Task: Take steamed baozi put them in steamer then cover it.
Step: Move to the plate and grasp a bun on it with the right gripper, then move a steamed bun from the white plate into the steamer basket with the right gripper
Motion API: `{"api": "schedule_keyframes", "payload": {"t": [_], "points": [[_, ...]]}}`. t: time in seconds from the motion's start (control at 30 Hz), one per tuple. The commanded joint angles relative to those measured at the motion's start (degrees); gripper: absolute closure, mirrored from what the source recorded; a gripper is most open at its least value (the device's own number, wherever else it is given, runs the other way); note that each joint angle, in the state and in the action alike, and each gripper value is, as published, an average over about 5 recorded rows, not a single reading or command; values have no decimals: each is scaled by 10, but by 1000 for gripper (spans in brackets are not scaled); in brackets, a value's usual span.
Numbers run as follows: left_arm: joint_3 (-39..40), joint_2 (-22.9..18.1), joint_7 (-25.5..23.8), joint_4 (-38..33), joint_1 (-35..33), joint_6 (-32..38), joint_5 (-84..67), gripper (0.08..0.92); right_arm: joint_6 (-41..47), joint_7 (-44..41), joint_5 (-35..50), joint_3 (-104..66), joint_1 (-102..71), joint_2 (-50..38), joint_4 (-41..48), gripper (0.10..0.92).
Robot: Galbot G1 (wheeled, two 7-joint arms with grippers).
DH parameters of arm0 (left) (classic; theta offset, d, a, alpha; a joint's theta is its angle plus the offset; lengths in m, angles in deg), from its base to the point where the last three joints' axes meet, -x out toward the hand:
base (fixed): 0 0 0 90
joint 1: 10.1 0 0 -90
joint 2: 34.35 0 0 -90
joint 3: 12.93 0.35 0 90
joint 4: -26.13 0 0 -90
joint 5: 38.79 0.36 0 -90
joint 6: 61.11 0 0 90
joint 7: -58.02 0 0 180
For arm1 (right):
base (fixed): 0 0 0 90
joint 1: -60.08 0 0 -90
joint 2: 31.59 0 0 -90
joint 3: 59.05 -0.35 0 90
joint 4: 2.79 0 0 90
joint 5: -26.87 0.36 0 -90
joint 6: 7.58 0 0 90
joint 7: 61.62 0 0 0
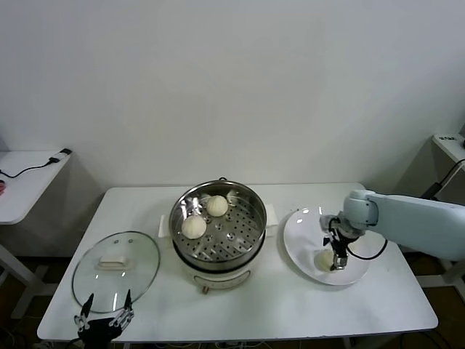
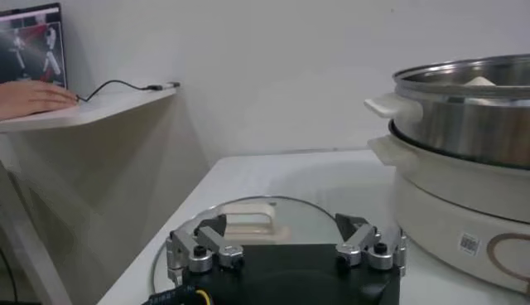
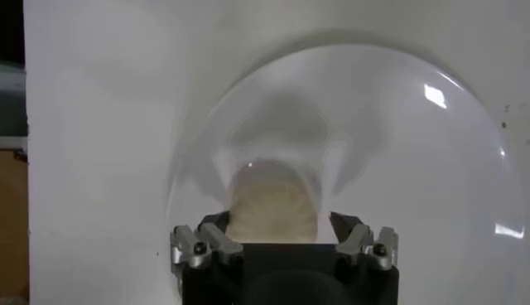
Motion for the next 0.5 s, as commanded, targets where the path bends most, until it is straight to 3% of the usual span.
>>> {"api": "schedule_keyframes", "payload": {"t": [0.03, 0.27, 0.5], "points": [[2, 1, 0, 0, 0, 1, 0, 177, 2, 0, -10, -12, -17, -1, 10, 270], [6, 0, 1, -1, -1, 0, 3, 177, 3, -5, -8, -6, 3, -7, -3, 374], [7, 1, 0, -6, -1, -3, 5, 177, -36, -49, 11, 40, 160, 18, -38, 397]]}}
